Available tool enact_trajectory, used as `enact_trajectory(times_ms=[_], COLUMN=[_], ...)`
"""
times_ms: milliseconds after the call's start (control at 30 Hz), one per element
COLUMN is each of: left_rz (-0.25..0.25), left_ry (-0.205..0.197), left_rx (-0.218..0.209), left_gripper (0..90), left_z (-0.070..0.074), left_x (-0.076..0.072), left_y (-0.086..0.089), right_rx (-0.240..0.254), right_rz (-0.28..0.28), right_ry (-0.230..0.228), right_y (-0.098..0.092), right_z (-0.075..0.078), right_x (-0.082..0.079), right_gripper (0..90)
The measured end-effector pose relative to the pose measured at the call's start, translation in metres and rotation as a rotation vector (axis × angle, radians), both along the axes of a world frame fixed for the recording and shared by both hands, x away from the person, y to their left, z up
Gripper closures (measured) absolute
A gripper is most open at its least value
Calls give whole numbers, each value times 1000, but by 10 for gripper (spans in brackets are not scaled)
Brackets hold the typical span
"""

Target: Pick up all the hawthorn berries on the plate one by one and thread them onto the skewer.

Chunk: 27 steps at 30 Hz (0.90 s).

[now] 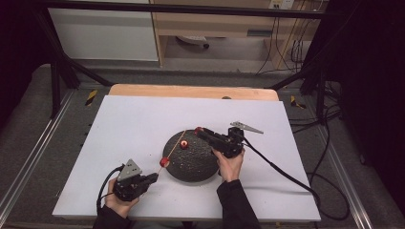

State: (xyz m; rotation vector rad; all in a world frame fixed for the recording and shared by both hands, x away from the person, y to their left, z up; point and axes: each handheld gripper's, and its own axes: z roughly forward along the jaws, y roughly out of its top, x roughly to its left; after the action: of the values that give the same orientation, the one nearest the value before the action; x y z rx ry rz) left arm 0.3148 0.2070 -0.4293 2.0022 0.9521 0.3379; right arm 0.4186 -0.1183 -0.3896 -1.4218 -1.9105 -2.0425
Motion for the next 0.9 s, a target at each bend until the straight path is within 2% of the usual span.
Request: enact_trajectory(times_ms=[567,900], left_rz=[3,-2], left_ry=[-7,-10], left_rx=[-21,-33], left_gripper=[881,881], left_z=[0,0], left_x=[-1,-2], left_y=[-7,-12], right_rx=[105,160], right_rz=[-100,-142], right_ry=[-46,-53], right_y=[2,4], right_z=[-1,-4], right_x=[6,11], right_gripper=[633,633])
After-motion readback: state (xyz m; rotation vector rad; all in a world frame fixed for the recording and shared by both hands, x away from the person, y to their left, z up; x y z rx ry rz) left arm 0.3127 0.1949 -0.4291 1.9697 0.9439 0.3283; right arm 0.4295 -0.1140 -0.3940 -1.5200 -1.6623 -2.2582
